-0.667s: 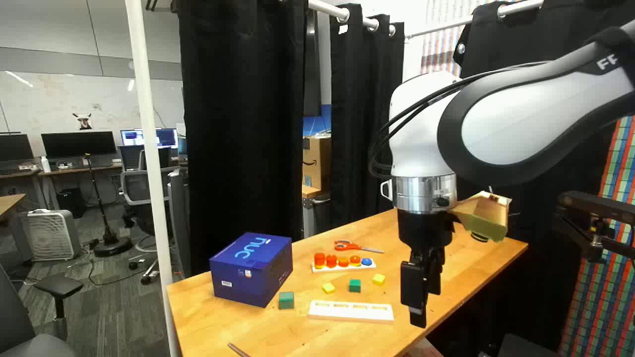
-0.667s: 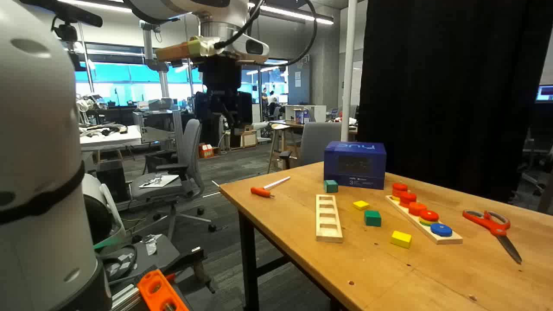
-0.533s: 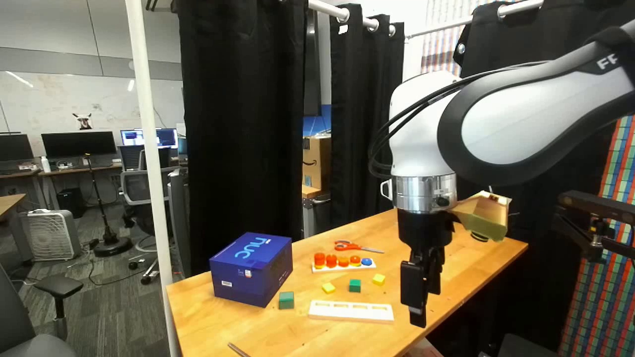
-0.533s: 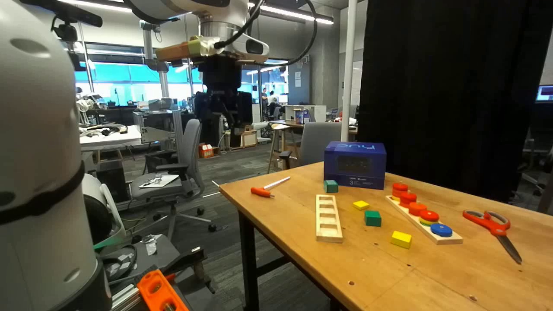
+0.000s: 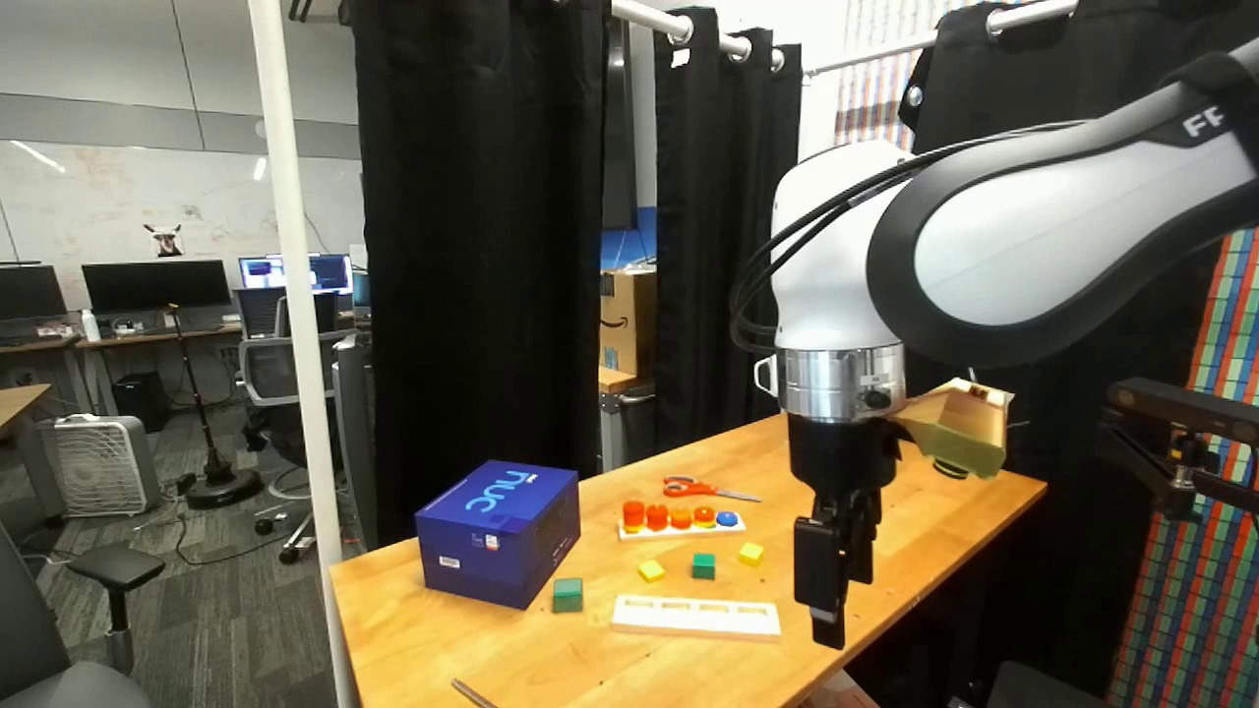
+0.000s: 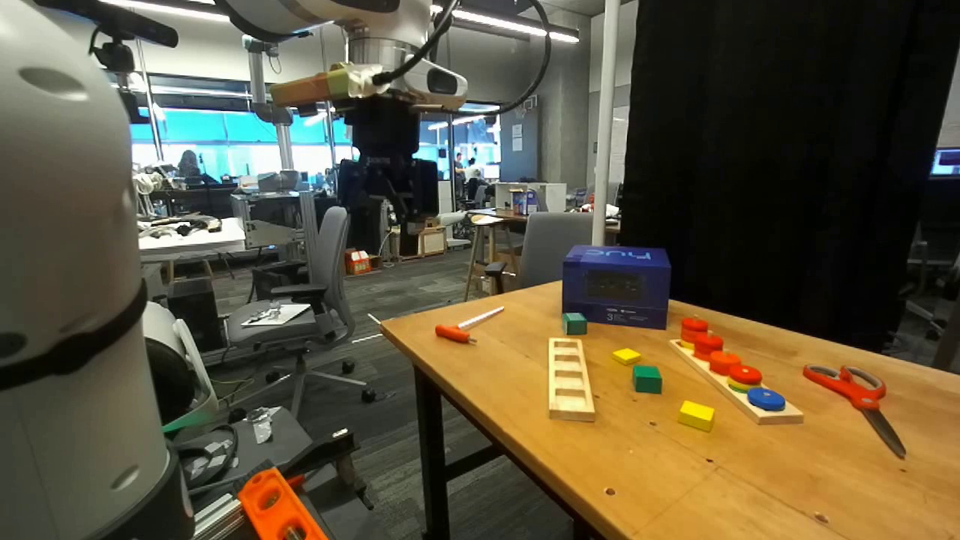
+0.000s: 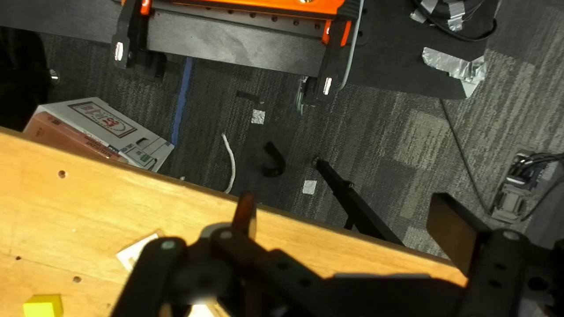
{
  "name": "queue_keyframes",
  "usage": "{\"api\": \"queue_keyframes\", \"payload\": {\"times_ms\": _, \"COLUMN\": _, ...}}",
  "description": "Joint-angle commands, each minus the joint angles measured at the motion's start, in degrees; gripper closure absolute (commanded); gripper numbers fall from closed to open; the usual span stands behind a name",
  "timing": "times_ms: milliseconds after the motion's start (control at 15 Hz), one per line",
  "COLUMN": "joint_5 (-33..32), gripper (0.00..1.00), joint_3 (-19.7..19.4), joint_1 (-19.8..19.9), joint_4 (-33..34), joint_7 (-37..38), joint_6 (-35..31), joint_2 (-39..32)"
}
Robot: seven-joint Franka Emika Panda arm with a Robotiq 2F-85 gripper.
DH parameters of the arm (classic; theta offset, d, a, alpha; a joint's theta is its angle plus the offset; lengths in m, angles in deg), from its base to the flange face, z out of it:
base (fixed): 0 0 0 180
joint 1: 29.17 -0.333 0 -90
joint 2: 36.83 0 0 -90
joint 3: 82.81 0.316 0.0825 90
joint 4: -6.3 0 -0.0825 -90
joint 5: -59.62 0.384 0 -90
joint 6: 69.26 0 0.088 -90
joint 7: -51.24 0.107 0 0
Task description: Pick up the orange object from the wooden object and put it on the table
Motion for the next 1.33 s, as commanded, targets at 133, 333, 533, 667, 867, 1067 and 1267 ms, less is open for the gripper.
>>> {"api": "queue_keyframes", "payload": {"times_ms": 133, "joint_5": -5.8, "gripper": 0.0, "joint_3": -1.66, "joint_1": 1.65, "joint_4": 5.94, "joint_7": -5.16, "joint_6": 0.56, "joint_2": -2.38}}
{"api": "queue_keyframes", "payload": {"times_ms": 333, "joint_5": -10.25, "gripper": 0.0, "joint_3": -2.73, "joint_1": 1.99, "joint_4": 10.13, "joint_7": -10.16, "joint_6": -1.76, "joint_2": -6.22}}
{"api": "queue_keyframes", "payload": {"times_ms": 533, "joint_5": -13.09, "gripper": 0.0, "joint_3": -4.87, "joint_1": 1.54, "joint_4": 12.85, "joint_7": -17.64, "joint_6": -6.66, "joint_2": -11.3}}
{"api": "queue_keyframes", "payload": {"times_ms": 667, "joint_5": -14.53, "gripper": 0.0, "joint_3": -6.73, "joint_1": 1.14, "joint_4": 13.85, "joint_7": -24.4, "joint_6": -11.31, "joint_2": -15.4}}
{"api": "queue_keyframes", "payload": {"times_ms": 867, "joint_5": -15.57, "gripper": 0.0, "joint_3": -9.26, "joint_1": 1.1, "joint_4": 15.68, "joint_7": -34.65, "joint_6": -18.1, "joint_2": -22.82}}
{"api": "queue_keyframes", "payload": {"times_ms": 1067, "joint_5": -15.21, "gripper": 0.0, "joint_3": -11.45, "joint_1": 1.73, "joint_4": 18.34, "joint_7": -46.28, "joint_6": -24.07, "joint_2": -30.27}}
{"api": "queue_keyframes", "payload": {"times_ms": 1267, "joint_5": -14.81, "gripper": 0.0, "joint_3": -11.82, "joint_1": 4.07, "joint_4": 22.94, "joint_7": -53.16, "joint_6": -27.62, "joint_2": -37.78}}
